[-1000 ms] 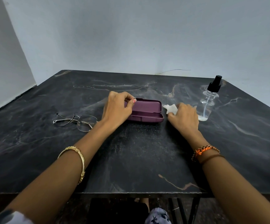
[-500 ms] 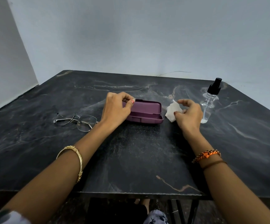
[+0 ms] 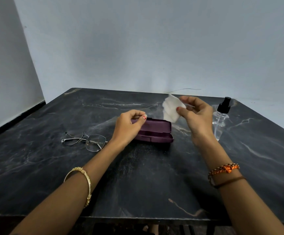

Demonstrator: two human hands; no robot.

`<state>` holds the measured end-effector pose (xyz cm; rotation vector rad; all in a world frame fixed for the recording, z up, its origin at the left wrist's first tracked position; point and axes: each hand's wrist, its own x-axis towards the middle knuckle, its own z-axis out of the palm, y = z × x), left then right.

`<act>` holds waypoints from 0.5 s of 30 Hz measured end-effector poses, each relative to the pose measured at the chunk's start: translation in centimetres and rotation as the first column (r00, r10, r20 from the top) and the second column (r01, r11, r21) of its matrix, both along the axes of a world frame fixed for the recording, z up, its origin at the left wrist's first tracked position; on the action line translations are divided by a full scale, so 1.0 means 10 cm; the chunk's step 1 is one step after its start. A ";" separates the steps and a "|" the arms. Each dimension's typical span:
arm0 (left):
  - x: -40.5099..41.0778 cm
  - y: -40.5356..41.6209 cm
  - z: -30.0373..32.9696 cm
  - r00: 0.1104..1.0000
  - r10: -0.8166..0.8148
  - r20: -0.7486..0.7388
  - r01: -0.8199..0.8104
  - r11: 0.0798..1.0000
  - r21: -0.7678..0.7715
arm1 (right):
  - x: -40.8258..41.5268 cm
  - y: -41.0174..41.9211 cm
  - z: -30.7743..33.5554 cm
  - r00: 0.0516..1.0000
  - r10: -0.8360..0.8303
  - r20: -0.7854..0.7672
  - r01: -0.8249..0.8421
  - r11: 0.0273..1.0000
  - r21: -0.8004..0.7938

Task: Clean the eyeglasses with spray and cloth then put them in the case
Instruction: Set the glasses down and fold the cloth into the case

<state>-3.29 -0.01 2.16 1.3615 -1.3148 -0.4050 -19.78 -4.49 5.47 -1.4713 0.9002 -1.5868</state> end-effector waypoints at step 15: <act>0.01 -0.06 -0.01 0.880 -0.202 -0.430 0.208 0.978 -0.033 | 0.35 0.00 -0.23 0.985 0.138 -0.100 -0.149 0.982 -0.117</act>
